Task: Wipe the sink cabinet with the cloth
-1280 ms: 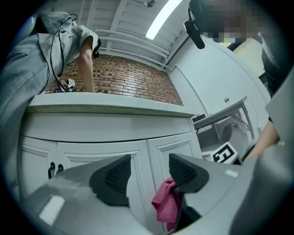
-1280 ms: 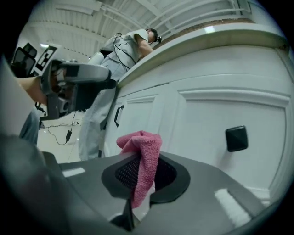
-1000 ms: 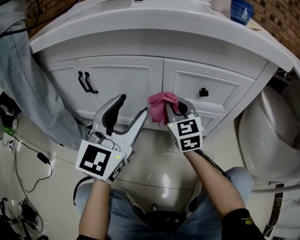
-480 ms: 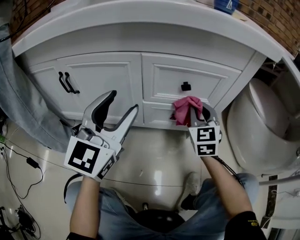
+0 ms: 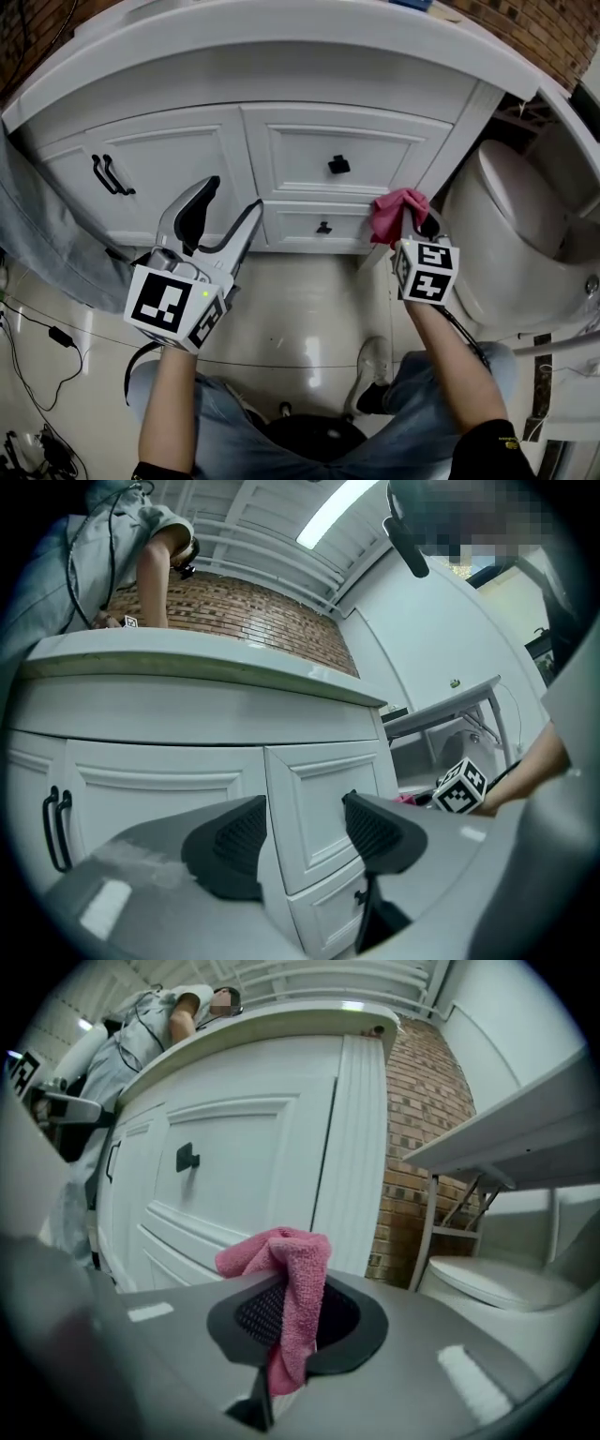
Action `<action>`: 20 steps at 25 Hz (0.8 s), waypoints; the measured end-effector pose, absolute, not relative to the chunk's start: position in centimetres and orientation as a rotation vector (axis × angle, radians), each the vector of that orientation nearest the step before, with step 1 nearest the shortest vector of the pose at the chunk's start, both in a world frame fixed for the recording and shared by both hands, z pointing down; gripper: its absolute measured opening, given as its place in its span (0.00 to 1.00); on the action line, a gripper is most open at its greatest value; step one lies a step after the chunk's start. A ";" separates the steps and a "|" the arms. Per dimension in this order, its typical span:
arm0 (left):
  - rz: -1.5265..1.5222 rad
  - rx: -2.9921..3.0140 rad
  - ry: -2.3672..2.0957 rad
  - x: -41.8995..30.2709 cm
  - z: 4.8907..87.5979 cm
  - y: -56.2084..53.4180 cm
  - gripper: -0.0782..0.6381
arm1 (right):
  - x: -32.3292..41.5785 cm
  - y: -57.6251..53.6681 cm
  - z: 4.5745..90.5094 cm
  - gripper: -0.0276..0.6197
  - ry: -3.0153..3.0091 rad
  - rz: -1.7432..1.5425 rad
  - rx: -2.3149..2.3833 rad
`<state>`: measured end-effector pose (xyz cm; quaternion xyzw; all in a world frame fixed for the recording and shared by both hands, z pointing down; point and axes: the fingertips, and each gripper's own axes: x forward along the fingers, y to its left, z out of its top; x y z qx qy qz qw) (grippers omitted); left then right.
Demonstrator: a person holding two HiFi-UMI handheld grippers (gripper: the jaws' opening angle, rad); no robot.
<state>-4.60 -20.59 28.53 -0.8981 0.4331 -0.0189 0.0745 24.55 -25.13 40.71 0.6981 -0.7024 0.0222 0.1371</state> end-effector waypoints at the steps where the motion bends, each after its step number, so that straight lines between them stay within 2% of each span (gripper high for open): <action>1: -0.060 -2.697 1.298 -4.5 28.6 -20.5 0.48 | 23.6 -25.1 40.8 0.10 -2.058 0.081 2.023; 10: -0.100 -2.647 1.351 -6.9 28.5 -20.1 0.49 | 7.1 -25.9 41.6 0.10 -2.358 -0.028 1.744; 20: -0.042 -2.636 1.434 -10.7 27.8 -19.7 0.52 | -1.4 -27.9 44.7 0.10 -2.434 0.169 1.652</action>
